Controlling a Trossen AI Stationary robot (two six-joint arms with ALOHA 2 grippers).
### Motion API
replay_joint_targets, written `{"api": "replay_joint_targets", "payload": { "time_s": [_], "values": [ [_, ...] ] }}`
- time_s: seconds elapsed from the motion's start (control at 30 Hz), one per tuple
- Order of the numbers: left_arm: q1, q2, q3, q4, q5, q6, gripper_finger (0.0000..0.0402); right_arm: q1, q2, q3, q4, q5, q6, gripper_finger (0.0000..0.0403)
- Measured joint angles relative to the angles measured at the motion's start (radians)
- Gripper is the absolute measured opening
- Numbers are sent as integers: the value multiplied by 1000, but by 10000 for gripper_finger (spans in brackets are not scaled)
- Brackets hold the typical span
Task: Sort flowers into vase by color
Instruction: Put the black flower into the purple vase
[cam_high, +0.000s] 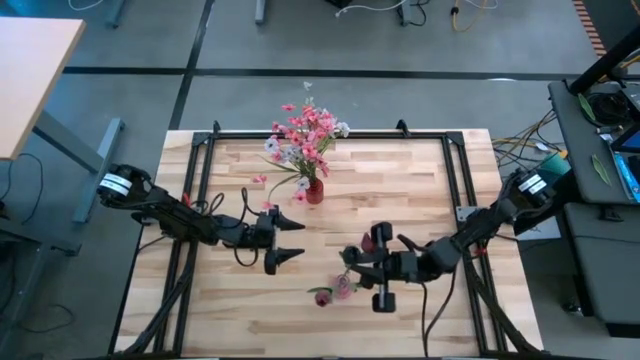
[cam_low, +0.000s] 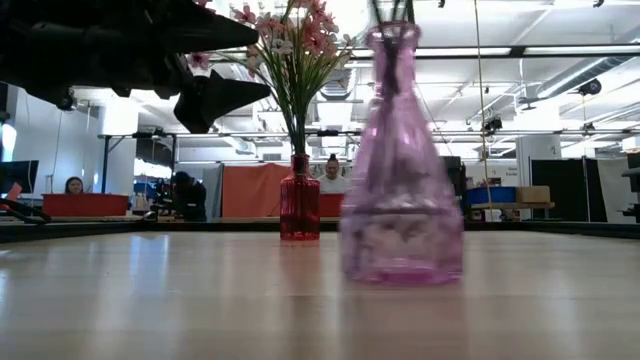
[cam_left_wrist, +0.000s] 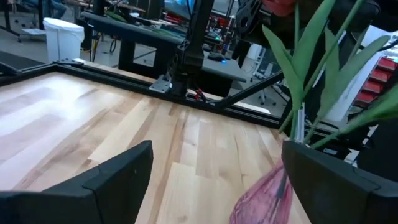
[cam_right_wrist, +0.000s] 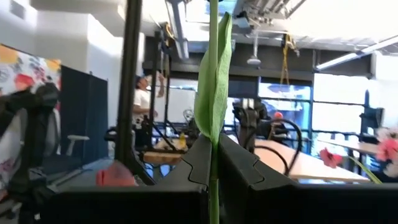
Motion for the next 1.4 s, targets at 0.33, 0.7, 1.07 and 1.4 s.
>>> {"api": "replay_joint_targets", "payload": {
  "time_s": [0.33, 0.7, 1.07, 1.4],
  "values": [
    [-3, 0, 0, -2, 27, 0, 339, 4, -10, -1, -19, 24, -42, 13],
    [-166, 40, 17, -79, -32, 30, 339, 32, -185, 0, -302, 18, -31, 13],
    [-213, 160, 145, -165, -221, -59, 365, 43, -335, 0, -488, -65, 30, 13],
    [-212, 180, 318, -590, -149, -91, 380, 104, -335, 0, -513, -72, 129, 13]
  ]
}}
